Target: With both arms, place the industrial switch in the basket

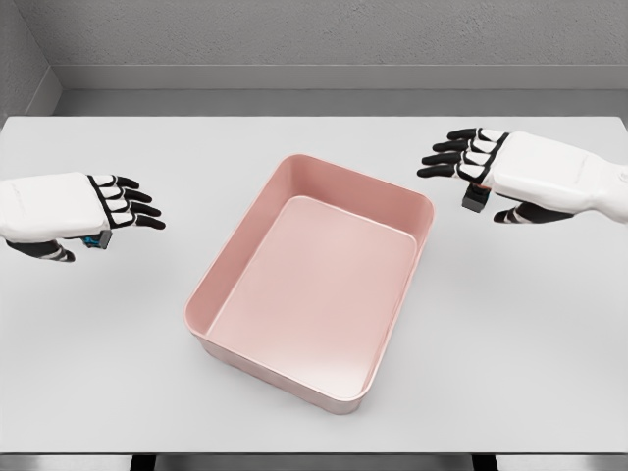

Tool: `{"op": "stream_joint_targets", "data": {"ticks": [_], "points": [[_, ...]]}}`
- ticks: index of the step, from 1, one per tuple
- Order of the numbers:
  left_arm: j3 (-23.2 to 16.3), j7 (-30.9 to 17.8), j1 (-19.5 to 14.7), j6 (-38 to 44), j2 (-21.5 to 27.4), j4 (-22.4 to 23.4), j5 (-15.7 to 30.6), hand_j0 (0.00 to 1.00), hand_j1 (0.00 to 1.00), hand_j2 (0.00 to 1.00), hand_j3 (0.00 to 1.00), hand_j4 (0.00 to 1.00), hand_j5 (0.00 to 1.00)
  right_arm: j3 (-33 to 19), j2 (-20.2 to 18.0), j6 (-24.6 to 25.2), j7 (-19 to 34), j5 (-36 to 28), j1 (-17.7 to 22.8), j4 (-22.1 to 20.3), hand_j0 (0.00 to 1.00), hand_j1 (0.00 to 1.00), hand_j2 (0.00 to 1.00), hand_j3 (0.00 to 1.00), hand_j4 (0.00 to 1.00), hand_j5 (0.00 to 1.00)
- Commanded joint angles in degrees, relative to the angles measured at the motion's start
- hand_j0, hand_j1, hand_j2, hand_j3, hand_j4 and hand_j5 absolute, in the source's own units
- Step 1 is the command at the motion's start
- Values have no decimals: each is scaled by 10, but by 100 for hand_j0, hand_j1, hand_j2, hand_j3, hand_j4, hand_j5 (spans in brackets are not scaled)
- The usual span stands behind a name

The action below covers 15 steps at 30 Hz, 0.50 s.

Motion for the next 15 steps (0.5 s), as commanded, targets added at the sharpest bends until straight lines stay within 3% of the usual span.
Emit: {"op": "stream_joint_targets", "data": {"ticks": [1,6,9,12,15], "points": [[0,0,0,1,1,0,3,100,100,100,100,100,100,0,0,1,2,-4,0,0,100,100,100,100,100,100],[0,-2,-3,1,2,4,2,100,100,100,100,100,100,-1,0,1,2,-4,-1,0,100,100,100,100,100,100],[0,-34,-17,1,-17,74,-33,100,100,100,100,100,100,-14,-1,1,2,-4,-4,5,100,100,100,100,100,100],[-36,-64,-51,1,-97,175,-99,100,100,100,100,100,100,-94,-4,1,3,-3,7,25,100,100,100,100,100,100],[-37,-64,-53,1,-107,194,-106,100,100,100,100,100,100,-110,16,1,22,19,12,47,100,100,100,100,100,100]]}}
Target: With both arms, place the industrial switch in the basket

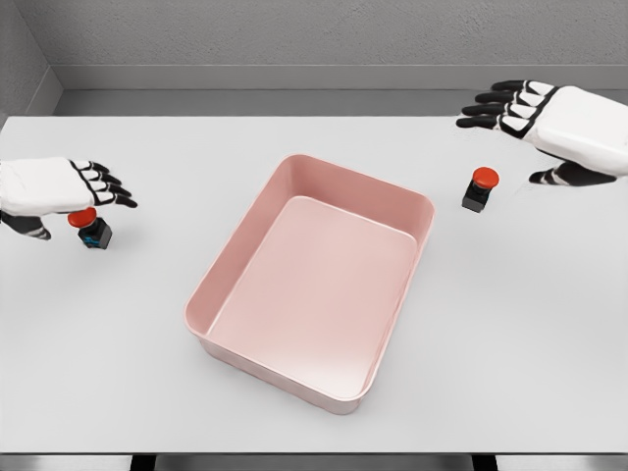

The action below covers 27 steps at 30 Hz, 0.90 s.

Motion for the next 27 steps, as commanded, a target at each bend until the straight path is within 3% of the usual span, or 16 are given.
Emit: {"op": "stream_joint_targets", "data": {"ticks": [1,3,5,8,12,15,17,24,27], "points": [[-9,-7,0,1,-29,28,-14,100,100,100,100,100,100,-19,11,1,40,8,1,21,100,100,100,100,100,100],[-25,-7,0,1,-34,28,-21,100,100,100,100,100,100,-18,15,1,61,9,2,21,100,100,100,100,100,100],[-25,-6,-1,1,-34,29,-27,100,100,100,100,100,100,-18,16,1,62,57,15,26,100,100,100,100,100,100],[-25,-4,-1,1,-34,29,-27,96,96,96,96,96,96,-18,24,1,63,61,22,62,100,100,100,100,100,100],[-25,-4,-1,34,-33,29,-35,95,95,95,95,95,95,-11,29,1,77,62,20,65,100,100,100,100,100,100],[-25,-3,-1,36,-34,29,-49,91,91,91,91,91,91,-4,54,1,77,83,8,65,100,100,100,100,100,100],[-25,-3,-1,36,-34,29,-49,91,91,91,91,91,91,35,61,1,77,93,-19,67,100,100,100,100,100,100],[-26,-1,-2,56,-40,46,-62,90,90,90,90,90,90,55,90,1,85,123,-43,119,100,100,100,100,100,100],[-32,-1,-1,56,-43,46,-63,83,83,83,83,83,83,55,98,1,85,124,-48,121,100,100,100,100,100,100]]}}
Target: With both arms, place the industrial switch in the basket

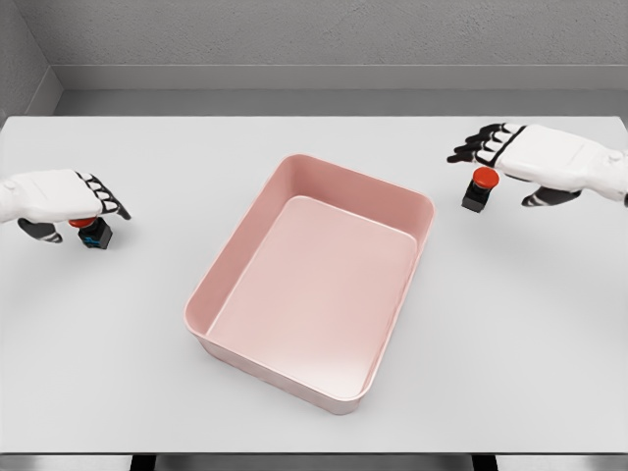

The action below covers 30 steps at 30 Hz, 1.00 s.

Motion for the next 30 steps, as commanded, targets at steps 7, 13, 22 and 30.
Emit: {"op": "stream_joint_targets", "data": {"ticks": [7,13,22,30], "points": [[-3,0,1,0,1,-1,-1,74,74,74,74,74,74,23,25,1,0,16,-16,6,100,100,100,100,100,100],[-3,0,1,-2,1,-2,-1,63,63,63,63,63,63,35,31,1,0,29,-18,34,100,100,100,100,100,100],[-3,0,0,-4,2,-5,0,51,51,51,51,51,51,53,58,1,1,51,-35,62,100,100,100,100,100,100],[-2,0,-29,-41,9,-47,20,51,51,51,51,51,51,53,57,1,0,62,-39,88,100,100,100,100,100,100]]}}
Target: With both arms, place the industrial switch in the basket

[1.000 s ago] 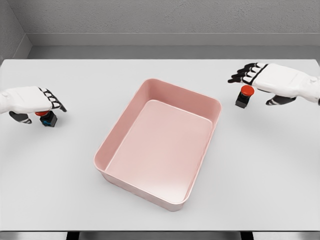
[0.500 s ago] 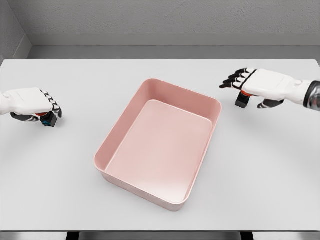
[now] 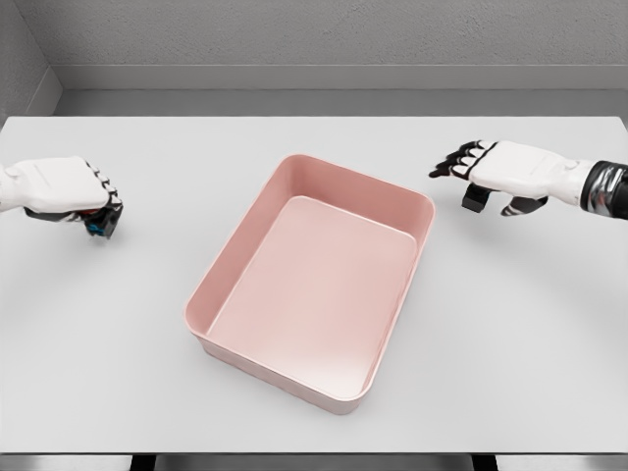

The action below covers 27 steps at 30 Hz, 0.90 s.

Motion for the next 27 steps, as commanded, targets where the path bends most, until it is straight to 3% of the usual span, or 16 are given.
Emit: {"op": "stream_joint_targets", "data": {"ticks": [1,11,13,18,22,27], "points": [[1,-1,0,-15,10,-30,22,51,51,51,51,51,51,-1,-1,1,0,-1,0,7,100,100,100,100,100,100],[0,0,-56,-15,15,-167,91,51,51,51,51,51,51,0,10,1,-1,11,-14,33,100,100,100,100,100,100],[0,0,-69,-15,10,-178,104,51,51,51,51,51,51,0,14,1,0,12,-15,33,100,100,100,100,100,100],[-1,-2,-90,-15,-60,-180,117,51,51,51,51,51,51,8,25,1,0,21,-22,34,100,100,100,100,100,100],[-3,-3,-93,-15,-95,-182,117,52,52,52,52,52,52,9,28,1,-1,28,-22,40,100,100,100,100,100,100],[-32,-9,-92,-15,-153,-182,116,54,54,54,54,54,54,12,28,1,-1,29,-22,41,100,100,100,100,100,100]]}}
